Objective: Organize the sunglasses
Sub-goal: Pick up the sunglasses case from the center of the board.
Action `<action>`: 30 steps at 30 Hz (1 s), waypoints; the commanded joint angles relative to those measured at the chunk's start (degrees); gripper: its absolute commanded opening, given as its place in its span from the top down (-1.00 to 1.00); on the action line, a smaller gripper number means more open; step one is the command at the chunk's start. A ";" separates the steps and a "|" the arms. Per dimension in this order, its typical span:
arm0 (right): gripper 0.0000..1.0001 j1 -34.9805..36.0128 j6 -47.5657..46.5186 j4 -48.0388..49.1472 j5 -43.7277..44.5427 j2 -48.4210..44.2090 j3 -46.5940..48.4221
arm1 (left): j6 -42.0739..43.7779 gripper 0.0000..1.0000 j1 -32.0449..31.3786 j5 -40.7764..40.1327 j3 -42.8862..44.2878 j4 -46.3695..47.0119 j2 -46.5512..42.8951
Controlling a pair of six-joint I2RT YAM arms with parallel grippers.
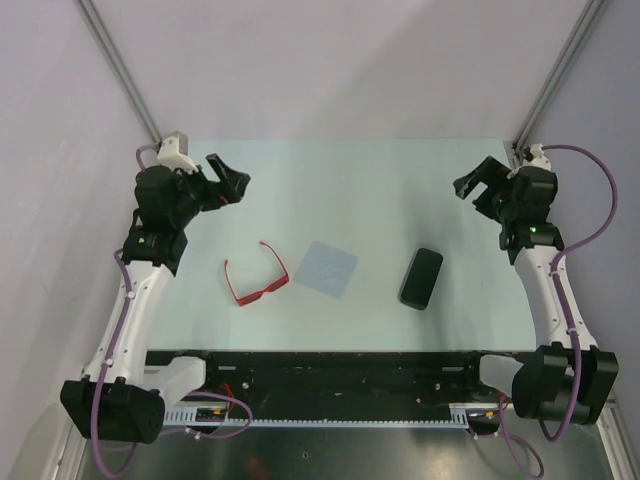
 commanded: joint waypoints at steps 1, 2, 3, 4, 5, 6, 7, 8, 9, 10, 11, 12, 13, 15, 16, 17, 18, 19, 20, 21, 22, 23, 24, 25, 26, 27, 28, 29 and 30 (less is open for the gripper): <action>-0.99 1.12 3.25 -0.71 1.06 0.08 2.36 | -5.38 -1.00 -0.01 0.95 -0.69 1.50 -2.39; -0.99 1.73 3.78 -1.94 1.49 -0.10 2.71 | -5.64 -1.00 -0.01 -0.27 -0.78 1.50 -2.57; -1.00 2.17 3.96 -5.69 5.76 -0.62 3.06 | -4.86 -1.00 -0.01 -0.63 -1.22 1.50 -2.83; -0.99 3.13 4.13 -7.82 8.68 -1.15 3.33 | -3.98 -1.00 -0.01 -1.25 -1.57 1.50 -3.18; -0.99 4.88 3.70 -9.75 11.49 -1.85 3.33 | -4.15 -1.00 0.17 -4.56 -2.10 1.41 -3.27; -0.99 6.12 3.78 -12.90 16.91 -3.08 3.33 | -4.50 -1.00 0.69 -5.64 -2.71 1.49 -3.01; -0.99 8.39 3.96 -14.24 20.36 -3.35 3.24 | -4.85 -1.00 1.04 -6.26 -2.89 1.23 -2.05; -0.99 9.89 4.48 -15.65 23.00 -3.35 3.33 | -5.38 -1.00 1.74 -6.61 -2.81 1.06 -1.17; -0.99 12.61 5.88 -18.01 26.34 -3.26 3.24 | -6.43 -1.00 2.10 -6.70 -2.80 1.14 -0.38; -0.99 13.85 6.59 -19.25 28.11 -2.31 3.24 | -7.13 -1.00 2.63 -6.01 -2.46 1.06 0.58; -0.99 15.43 7.72 -20.48 29.43 -1.77 3.24 | -7.92 -1.00 4.89 -3.91 -2.19 0.80 3.03; -0.99 17.45 9.74 -22.32 29.88 -1.33 3.24 | -10.02 -1.00 5.87 0.29 -1.84 0.79 4.01; -1.00 19.12 10.37 -22.95 30.76 0.15 3.33 | -10.74 -1.00 6.75 2.59 -1.92 0.97 5.15; -0.99 23.94 11.51 -24.62 35.30 2.17 3.33 | -10.05 -1.00 7.82 4.55 -1.93 0.71 7.35; -0.99 25.28 12.21 -25.24 36.55 4.27 3.24 | -10.21 -1.00 7.73 3.16 -2.10 0.62 7.71; -0.99 26.16 12.91 -26.63 37.44 5.34 3.33 | -11.00 -1.00 7.73 1.49 -2.62 0.36 7.71; -0.99 27.39 15.79 -27.69 38.92 6.31 3.24 | -11.09 -1.00 7.73 -1.40 -2.80 0.44 7.45; -0.99 27.92 17.30 -28.92 39.55 7.88 3.24 | -10.75 -1.00 7.64 -2.12 -2.89 0.44 7.19; -1.00 28.36 18.27 -30.32 40.69 8.68 3.24 | -9.96 -0.99 7.73 -3.00 -3.07 0.35 6.40; -0.99 28.89 18.72 -30.69 41.05 9.65 3.15 | -9.95 -1.00 7.73 -5.27 -3.24 0.44 6.13; -0.99 29.24 19.33 -30.86 41.40 10.96 3.24 | -9.95 -1.00 7.73 -6.51 -3.59 0.44 5.78; -0.99 29.16 19.86 -31.04 40.79 12.89 3.24 | -9.86 -1.00 7.73 -7.48 -4.20 0.35 5.61; -1.00 29.16 19.95 -30.96 40.18 14.13 3.24 | -9.60 -1.00 7.73 -8.80 -4.47 0.44 5.87; -0.99 29.07 20.48 -30.95 39.73 15.18 3.24 | -8.99 -0.99 7.82 -13.08 -4.74 0.35 6.13; -0.99 29.16 20.57 -30.69 38.95 17.19 3.15 | -8.38 -1.00 8.16 -14.25 -5.00 -0.34 6.57; -0.99 29.33 20.39 -30.26 38.42 18.08 3.24 | -8.37 -1.00 8.78 -17.22 -5.09 -1.22 7.27; -0.99 29.42 19.96 -29.64 38.06 18.96 3.24 | -8.54 -1.00 10.96 -17.60 -5.18 -1.92 7.36; -0.99 29.59 19.00 -28.33 37.36 19.93 3.15 | -9.68 -0.99 12.20 -16.90 -5.26 -2.63 7.36; -0.99 29.60 18.29 -27.45 36.75 21.51 3.15 | -10.91 -1.00 13.34 -15.94 -5.70 -3.77 7.28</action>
